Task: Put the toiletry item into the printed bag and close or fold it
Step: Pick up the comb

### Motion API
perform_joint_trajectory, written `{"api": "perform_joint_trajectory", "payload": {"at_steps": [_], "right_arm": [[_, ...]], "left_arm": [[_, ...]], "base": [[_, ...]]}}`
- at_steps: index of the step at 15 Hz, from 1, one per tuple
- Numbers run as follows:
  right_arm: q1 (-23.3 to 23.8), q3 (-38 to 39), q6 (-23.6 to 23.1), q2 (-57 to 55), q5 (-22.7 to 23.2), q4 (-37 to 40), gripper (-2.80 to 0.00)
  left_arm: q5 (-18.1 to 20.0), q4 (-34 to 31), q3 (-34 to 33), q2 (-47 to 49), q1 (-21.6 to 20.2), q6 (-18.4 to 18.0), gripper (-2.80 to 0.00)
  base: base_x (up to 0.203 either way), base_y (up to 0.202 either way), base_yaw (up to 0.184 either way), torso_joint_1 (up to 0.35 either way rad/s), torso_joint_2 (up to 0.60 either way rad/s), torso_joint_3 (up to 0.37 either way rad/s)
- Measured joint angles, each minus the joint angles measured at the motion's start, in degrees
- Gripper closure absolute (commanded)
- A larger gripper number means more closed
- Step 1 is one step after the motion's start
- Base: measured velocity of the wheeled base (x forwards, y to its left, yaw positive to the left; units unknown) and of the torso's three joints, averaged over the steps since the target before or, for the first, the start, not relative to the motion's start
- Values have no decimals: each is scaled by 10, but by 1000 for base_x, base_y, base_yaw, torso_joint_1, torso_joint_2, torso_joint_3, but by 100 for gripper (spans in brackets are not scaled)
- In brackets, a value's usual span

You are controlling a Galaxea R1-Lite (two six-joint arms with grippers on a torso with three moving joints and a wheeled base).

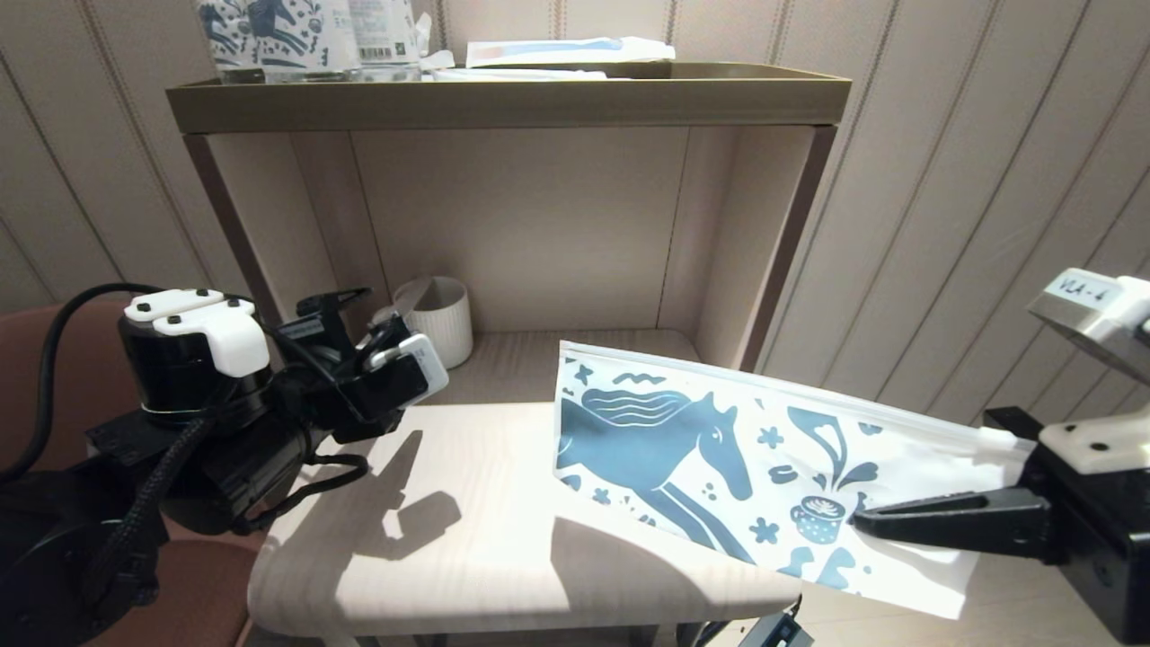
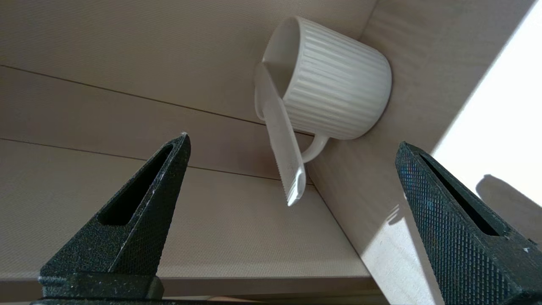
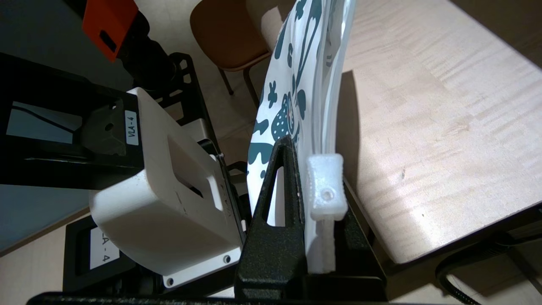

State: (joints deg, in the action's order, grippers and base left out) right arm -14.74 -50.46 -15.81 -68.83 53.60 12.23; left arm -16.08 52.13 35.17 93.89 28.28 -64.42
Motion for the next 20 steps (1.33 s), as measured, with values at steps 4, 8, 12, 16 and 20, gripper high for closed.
{"api": "perform_joint_trajectory", "payload": {"at_steps": [4,8,12,16,20], "right_arm": [[-1,1,0,-1,0,0,0],[0,3,0,-3,3,-1,0],[5,7,0,-3,7,-1,0],[7,5,0,-2,9,-1,0],[8,4,-1,-3,9,-1,0]], "left_arm": [[0,0,-2,6,-13,-14,-280],[0,2,-4,8,-19,-18,-280],[0,4,-2,14,-19,-17,0],[0,13,-4,18,-19,-16,0],[0,47,-13,32,-19,-16,0]], "base": [[0,0,0,0,0,0],[0,0,0,0,0,0],[0,0,0,0,0,0],[0,0,0,0,0,0],[0,0,0,0,0,0]]}}
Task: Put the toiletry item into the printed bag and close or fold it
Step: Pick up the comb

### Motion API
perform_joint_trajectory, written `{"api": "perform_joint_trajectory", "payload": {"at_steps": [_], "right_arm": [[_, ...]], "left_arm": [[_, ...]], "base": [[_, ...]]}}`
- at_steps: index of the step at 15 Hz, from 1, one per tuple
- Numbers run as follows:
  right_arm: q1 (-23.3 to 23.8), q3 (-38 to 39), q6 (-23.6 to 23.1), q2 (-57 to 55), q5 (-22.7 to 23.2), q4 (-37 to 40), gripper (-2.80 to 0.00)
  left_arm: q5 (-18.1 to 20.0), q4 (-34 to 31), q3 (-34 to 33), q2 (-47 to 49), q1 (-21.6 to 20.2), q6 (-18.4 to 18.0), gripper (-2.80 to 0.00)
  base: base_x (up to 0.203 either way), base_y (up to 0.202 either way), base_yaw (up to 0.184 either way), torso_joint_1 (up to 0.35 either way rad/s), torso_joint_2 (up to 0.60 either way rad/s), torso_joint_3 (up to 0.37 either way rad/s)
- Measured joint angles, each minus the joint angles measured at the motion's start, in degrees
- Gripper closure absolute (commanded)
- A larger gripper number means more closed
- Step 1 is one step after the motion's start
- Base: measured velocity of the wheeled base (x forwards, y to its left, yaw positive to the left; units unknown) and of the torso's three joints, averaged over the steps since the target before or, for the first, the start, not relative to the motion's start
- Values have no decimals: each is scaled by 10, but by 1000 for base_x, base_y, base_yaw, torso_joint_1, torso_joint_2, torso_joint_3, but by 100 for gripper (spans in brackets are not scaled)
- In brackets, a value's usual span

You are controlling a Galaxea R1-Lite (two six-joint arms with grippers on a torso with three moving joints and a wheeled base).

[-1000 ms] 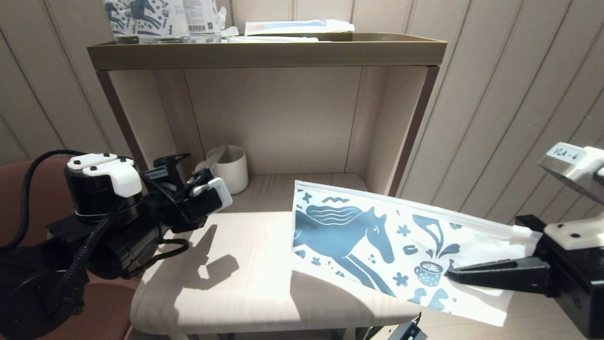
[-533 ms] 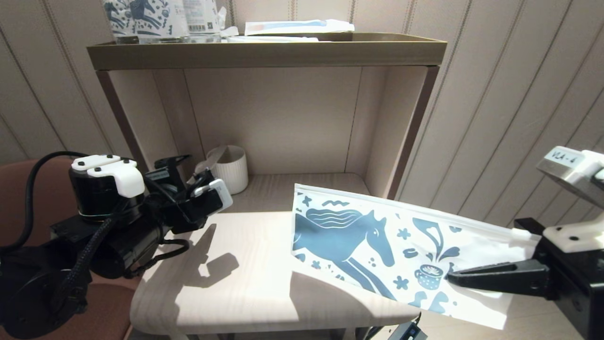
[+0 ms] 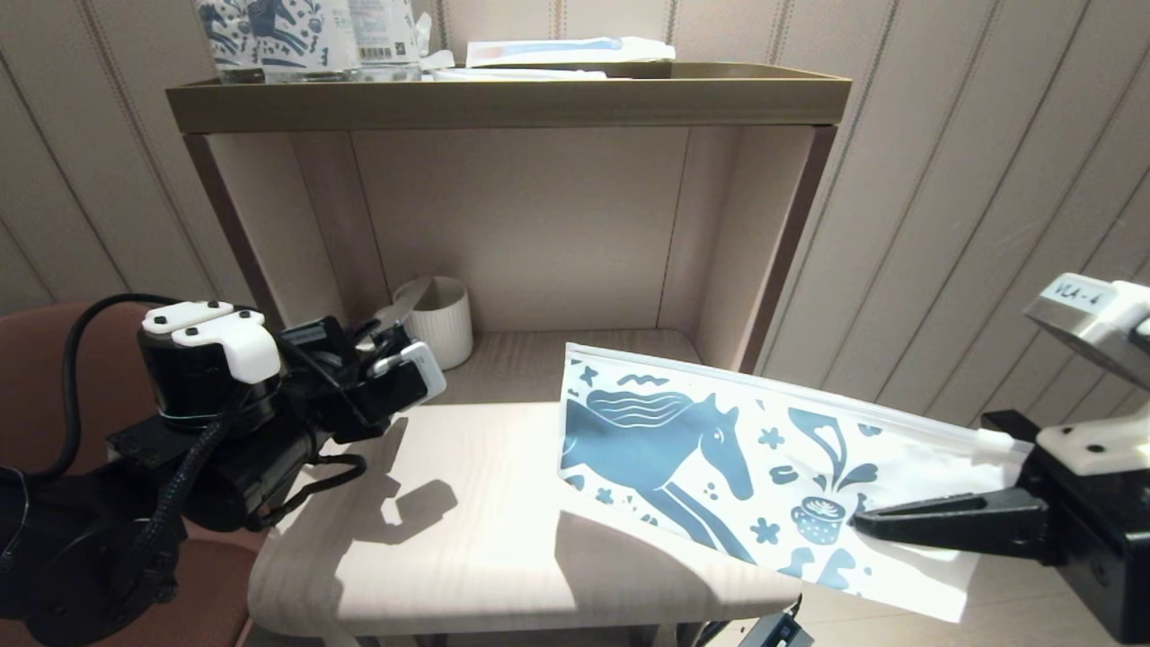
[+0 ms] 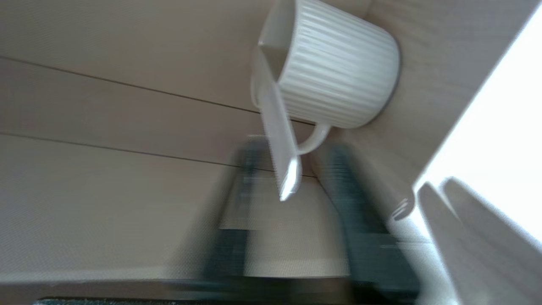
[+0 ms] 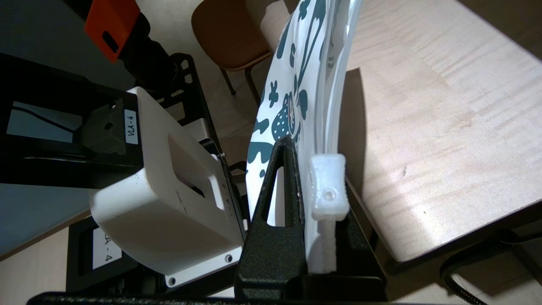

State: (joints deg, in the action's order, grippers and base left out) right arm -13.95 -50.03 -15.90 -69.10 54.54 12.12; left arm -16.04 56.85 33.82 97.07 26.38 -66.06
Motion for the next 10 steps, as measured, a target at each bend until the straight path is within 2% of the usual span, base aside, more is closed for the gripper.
{"api": "perform_joint_trajectory", "payload": {"at_steps": [10], "right_arm": [[-1,-5,1,0,1,0,0]], "left_arm": [[-1,14,-2,6,1,2,0]], "base": [[0,0,0,0,0,0]]}}
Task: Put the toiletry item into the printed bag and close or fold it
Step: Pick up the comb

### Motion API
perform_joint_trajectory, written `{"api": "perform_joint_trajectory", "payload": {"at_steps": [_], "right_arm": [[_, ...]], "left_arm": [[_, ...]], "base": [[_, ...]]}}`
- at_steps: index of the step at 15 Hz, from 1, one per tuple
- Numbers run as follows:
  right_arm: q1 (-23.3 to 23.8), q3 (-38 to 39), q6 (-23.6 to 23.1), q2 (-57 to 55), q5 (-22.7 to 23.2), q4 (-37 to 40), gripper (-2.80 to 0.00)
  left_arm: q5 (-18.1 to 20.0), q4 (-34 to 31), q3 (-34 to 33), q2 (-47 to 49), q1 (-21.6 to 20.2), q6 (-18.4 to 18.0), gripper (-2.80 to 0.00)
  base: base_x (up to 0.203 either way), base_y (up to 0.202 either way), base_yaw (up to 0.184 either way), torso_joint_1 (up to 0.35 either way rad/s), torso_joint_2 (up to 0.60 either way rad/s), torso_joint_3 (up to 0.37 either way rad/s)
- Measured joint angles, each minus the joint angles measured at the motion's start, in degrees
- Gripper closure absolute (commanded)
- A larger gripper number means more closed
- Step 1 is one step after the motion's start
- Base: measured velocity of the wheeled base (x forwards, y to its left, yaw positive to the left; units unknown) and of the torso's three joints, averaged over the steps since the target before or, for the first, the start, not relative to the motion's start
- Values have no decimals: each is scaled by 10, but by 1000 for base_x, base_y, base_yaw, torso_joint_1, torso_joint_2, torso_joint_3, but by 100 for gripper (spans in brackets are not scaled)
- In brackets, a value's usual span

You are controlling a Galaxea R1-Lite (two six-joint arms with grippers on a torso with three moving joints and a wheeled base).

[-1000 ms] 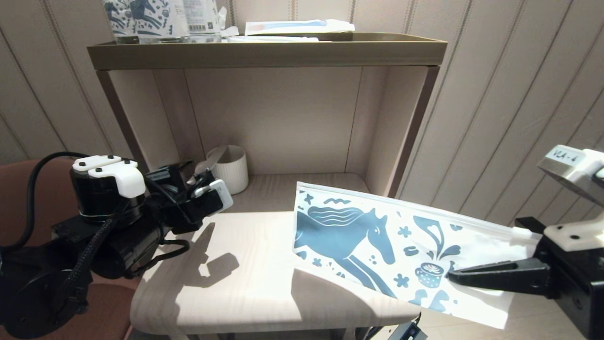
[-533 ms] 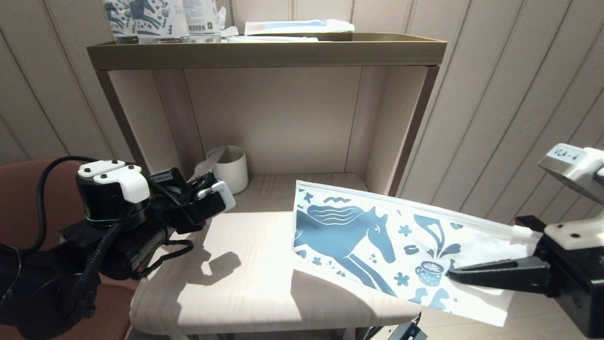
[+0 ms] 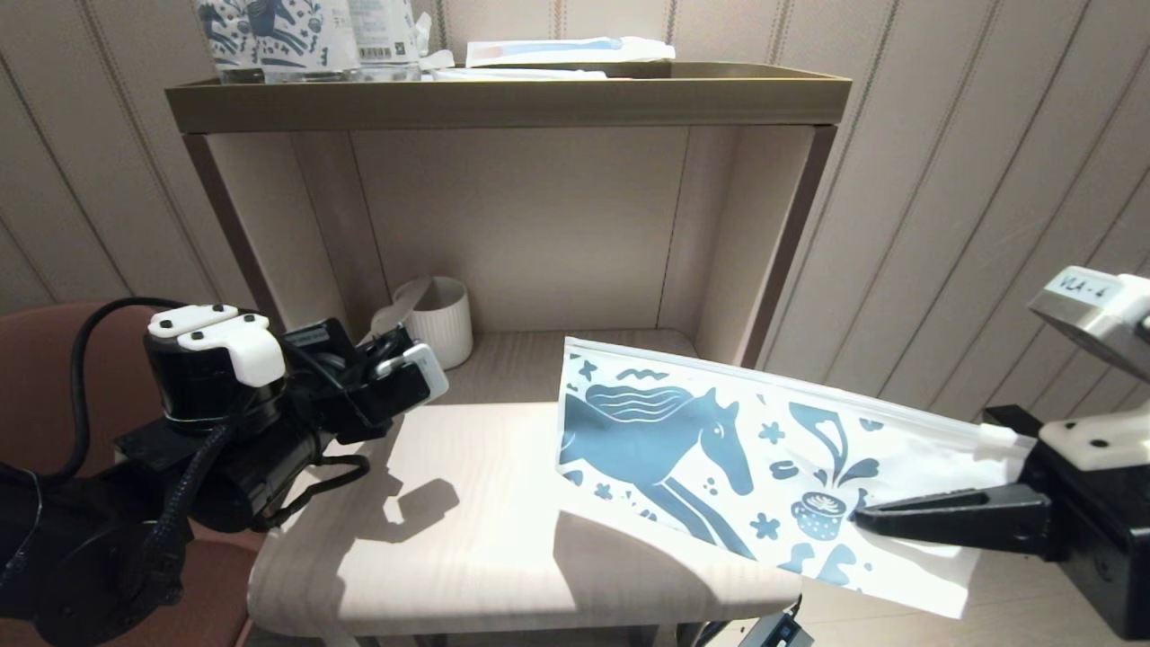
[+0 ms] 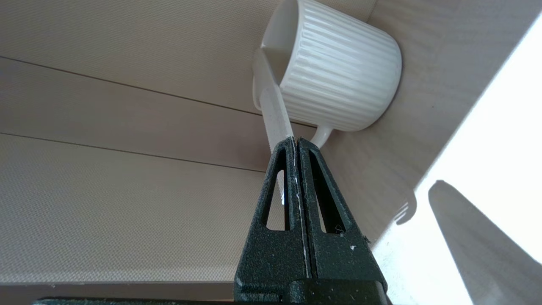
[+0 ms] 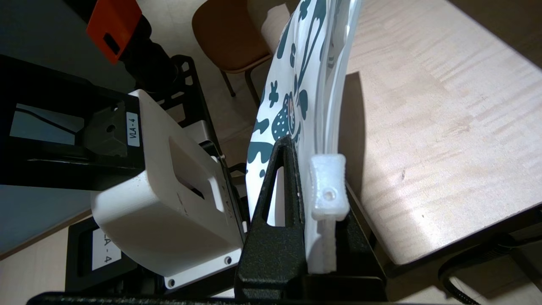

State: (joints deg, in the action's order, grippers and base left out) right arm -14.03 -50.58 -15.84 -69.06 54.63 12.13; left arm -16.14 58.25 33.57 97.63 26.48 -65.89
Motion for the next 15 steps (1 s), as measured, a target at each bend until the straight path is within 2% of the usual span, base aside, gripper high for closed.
{"api": "perform_joint_trajectory", "payload": {"at_steps": [2,3,6,15], "right_arm": [[0,0,0,0,0,0,0],[-1,0,0,0,0,0,0],[-1,0,-1,0,0,0,0],[0,3,-1,0,0,0,0]], "left_arm": [[0,10,-3,0,0,-1,0],[1,14,-5,0,0,-1,-280],[13,14,-13,0,0,-2,-280],[11,13,-1,12,-7,-3,-280]], "base": [[0,0,0,0,0,0],[0,0,0,0,0,0],[0,0,0,0,0,0],[0,0,0,0,0,0]]}}
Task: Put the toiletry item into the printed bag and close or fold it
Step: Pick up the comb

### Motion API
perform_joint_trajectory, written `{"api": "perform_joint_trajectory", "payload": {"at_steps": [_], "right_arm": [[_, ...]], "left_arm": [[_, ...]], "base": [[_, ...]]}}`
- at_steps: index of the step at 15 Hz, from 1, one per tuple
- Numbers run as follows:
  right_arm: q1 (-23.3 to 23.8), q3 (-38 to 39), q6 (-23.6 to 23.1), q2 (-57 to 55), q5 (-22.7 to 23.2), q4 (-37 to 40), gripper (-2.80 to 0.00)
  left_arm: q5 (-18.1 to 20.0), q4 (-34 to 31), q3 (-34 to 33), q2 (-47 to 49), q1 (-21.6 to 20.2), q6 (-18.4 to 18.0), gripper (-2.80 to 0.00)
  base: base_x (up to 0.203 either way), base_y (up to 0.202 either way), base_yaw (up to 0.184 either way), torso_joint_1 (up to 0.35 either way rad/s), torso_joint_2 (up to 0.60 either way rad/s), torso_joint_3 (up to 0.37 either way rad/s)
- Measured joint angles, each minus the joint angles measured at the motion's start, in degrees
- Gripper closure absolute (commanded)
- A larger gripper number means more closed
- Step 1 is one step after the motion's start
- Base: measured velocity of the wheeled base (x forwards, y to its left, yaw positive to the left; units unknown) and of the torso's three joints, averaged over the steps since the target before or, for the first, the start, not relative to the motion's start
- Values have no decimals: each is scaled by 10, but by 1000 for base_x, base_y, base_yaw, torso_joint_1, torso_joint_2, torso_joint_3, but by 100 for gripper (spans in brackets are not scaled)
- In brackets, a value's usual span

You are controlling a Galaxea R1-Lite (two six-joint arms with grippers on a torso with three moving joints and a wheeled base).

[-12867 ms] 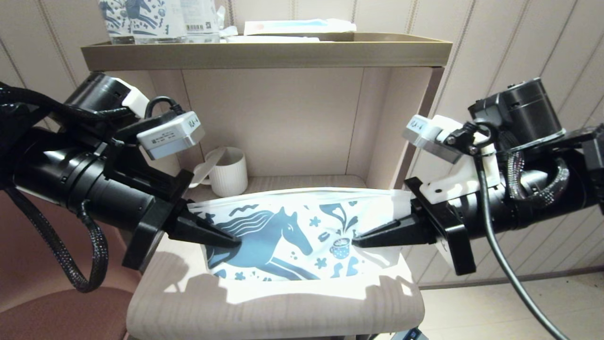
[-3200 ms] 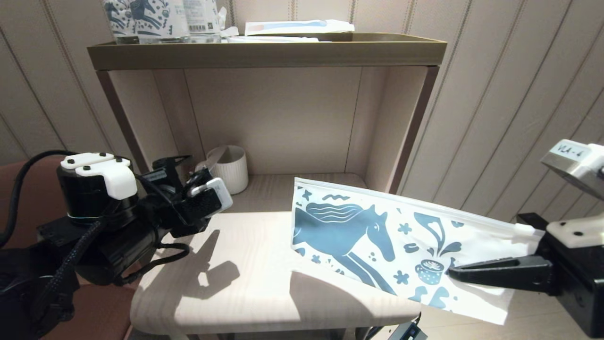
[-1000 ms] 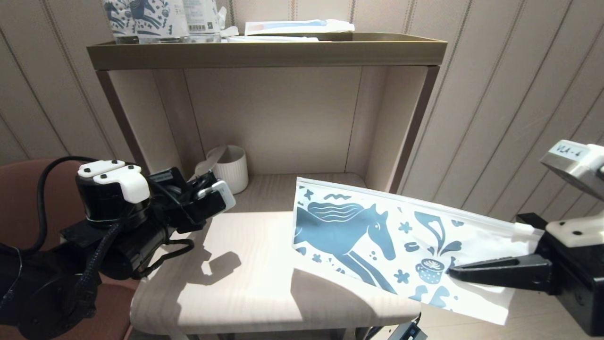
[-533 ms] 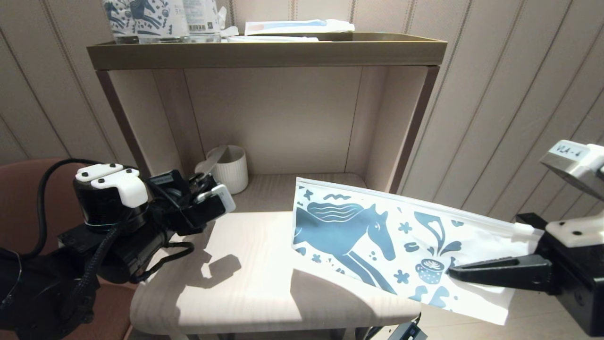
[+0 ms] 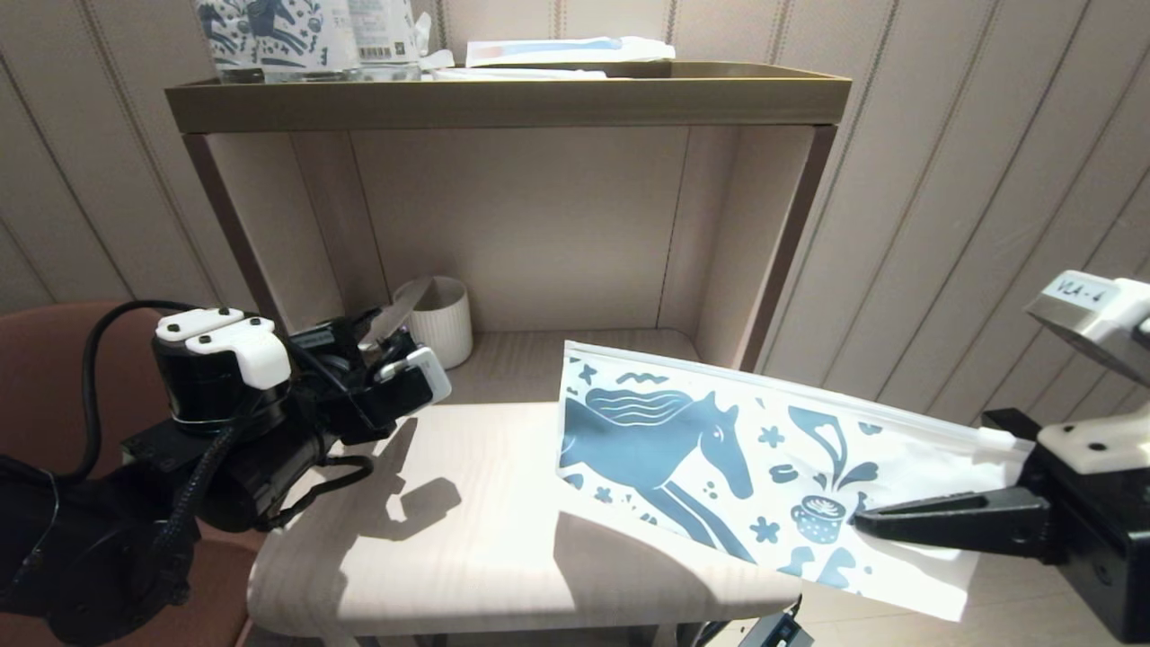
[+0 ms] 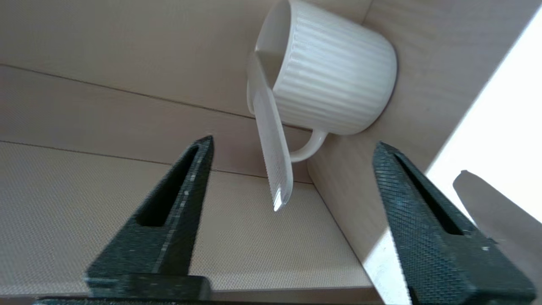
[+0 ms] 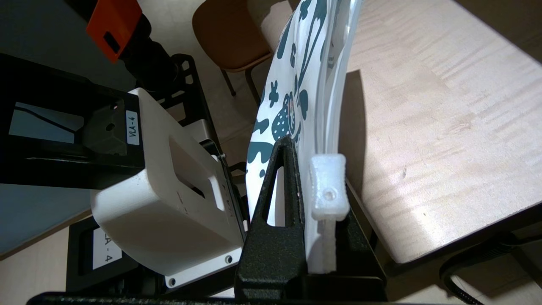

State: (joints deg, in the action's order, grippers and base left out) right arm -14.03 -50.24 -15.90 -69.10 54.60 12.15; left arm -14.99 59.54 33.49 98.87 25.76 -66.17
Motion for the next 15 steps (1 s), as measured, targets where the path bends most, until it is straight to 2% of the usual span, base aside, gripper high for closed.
{"api": "perform_joint_trajectory", "payload": {"at_steps": [4,9,10,11,15], "right_arm": [[0,2,0,0,0,0,0],[1,3,0,-1,1,0,0],[1,3,0,-1,1,0,0],[1,4,0,-1,2,0,0],[1,5,-1,-2,2,0,0]], "left_arm": [[0,-2,10,5,-23,-6,-280],[0,-1,11,10,-29,-10,-280],[1,-1,11,10,-29,-11,-57],[1,-1,11,11,-29,-11,0],[2,7,13,16,-29,-10,0]], "base": [[0,0,0,0,0,0],[0,0,0,0,0,0],[0,0,0,0,0,0],[0,0,0,0,0,0],[0,0,0,0,0,0]]}}
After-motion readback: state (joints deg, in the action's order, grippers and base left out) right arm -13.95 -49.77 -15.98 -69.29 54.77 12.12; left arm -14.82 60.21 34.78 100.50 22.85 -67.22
